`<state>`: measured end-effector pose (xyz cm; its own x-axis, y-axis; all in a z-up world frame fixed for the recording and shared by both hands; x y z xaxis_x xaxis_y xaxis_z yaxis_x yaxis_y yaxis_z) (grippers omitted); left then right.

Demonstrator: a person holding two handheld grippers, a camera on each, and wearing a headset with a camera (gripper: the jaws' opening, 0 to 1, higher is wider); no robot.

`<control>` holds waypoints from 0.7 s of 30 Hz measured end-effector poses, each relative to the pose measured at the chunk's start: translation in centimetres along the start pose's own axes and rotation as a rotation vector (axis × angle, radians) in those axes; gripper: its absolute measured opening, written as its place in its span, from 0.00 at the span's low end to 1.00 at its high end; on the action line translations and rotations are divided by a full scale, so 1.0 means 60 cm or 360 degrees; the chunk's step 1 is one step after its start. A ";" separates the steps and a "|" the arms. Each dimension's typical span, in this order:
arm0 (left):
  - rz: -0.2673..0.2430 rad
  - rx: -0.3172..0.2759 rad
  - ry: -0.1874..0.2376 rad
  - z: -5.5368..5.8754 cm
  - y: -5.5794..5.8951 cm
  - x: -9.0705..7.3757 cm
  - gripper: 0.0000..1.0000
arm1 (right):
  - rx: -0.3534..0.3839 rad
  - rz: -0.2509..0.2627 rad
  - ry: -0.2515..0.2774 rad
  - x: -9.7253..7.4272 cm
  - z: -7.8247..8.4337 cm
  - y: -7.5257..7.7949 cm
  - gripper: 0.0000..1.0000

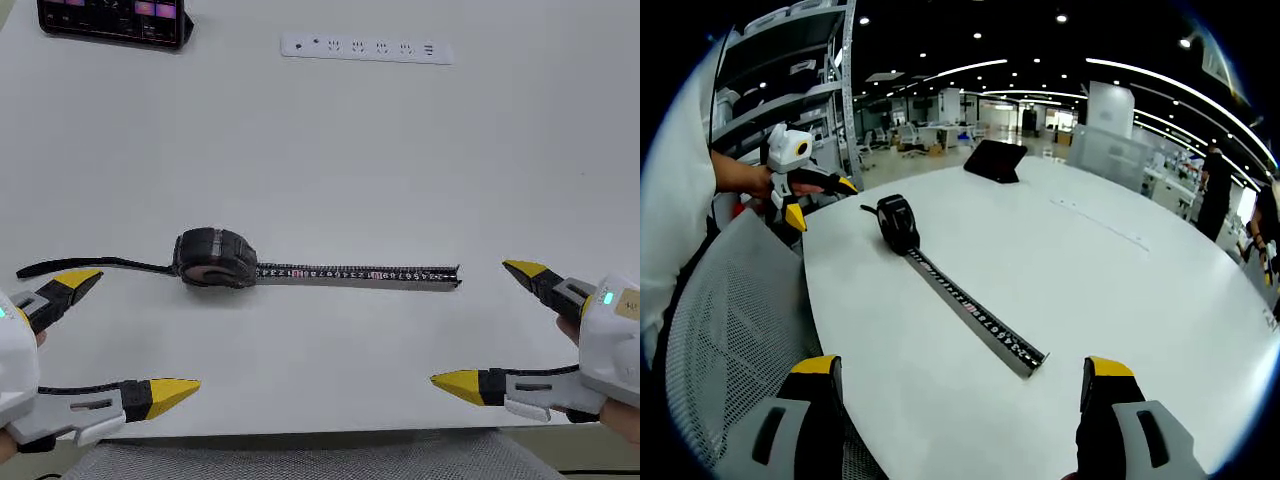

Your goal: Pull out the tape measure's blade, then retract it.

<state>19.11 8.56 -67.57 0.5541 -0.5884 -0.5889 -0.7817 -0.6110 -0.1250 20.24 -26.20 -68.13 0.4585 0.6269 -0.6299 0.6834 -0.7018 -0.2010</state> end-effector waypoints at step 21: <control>0.0029 -0.0048 0.0012 0.001 0.005 -0.005 0.99 | 0.0042 0.0001 -0.0005 -0.018 0.009 -0.003 0.99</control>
<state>18.70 8.59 -67.51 0.5422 -0.6032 -0.5850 -0.7825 -0.6161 -0.0901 19.27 -26.93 -67.82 0.4573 0.6253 -0.6323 0.6679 -0.7110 -0.2201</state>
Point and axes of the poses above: the centre of the closed fingertips' face, and the gripper's own axes: x roughly forward along the fingers, y roughly to its right, z roughly out of its underside, the point moved 4 cm from there along -x, roughly backward along the fingers, and after that the axes turned 14 degrees about x, right-handed, at the moved point
